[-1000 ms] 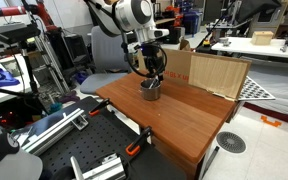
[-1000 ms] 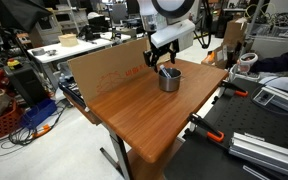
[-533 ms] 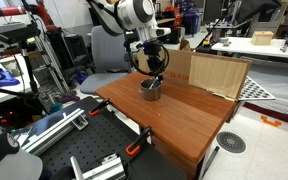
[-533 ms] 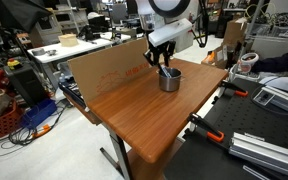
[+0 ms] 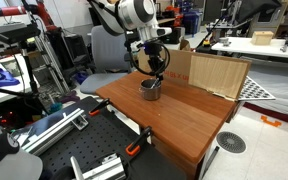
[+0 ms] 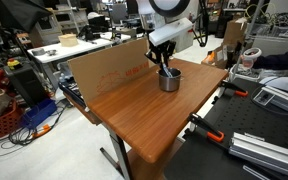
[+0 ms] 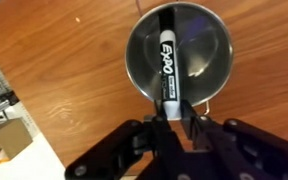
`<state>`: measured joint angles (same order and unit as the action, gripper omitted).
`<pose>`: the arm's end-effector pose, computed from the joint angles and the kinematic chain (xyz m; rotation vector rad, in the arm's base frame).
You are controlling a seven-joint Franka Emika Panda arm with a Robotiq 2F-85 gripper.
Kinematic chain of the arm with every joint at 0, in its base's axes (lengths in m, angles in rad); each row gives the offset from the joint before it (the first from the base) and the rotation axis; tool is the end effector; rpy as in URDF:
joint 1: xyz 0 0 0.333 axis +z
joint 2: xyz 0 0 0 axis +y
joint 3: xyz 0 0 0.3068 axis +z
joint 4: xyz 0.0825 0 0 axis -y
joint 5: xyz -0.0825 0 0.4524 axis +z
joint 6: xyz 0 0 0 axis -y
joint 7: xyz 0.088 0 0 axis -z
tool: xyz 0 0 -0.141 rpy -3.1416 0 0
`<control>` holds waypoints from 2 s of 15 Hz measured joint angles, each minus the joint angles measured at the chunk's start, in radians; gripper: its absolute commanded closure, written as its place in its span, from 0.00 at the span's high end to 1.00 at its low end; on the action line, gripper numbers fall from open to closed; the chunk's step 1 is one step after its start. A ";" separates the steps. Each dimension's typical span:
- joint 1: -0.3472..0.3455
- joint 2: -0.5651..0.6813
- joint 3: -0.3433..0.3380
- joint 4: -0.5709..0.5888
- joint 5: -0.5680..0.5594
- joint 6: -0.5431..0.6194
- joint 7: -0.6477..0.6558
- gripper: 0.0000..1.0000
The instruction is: Put the marker on the desk
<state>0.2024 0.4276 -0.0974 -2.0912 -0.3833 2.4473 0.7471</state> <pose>0.6106 0.0523 0.1143 2.8220 -0.4692 0.0667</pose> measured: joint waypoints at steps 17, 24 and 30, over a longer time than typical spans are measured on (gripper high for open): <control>-0.199 -0.250 -0.019 0.003 0.254 -0.236 -0.334 0.05; -0.300 -0.179 -0.031 0.012 0.334 -0.256 -0.527 0.05; -0.315 -0.049 -0.032 0.073 0.352 -0.218 -0.542 0.05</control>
<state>-0.1122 0.3781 -0.1290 -2.0182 -0.0318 2.2290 0.2051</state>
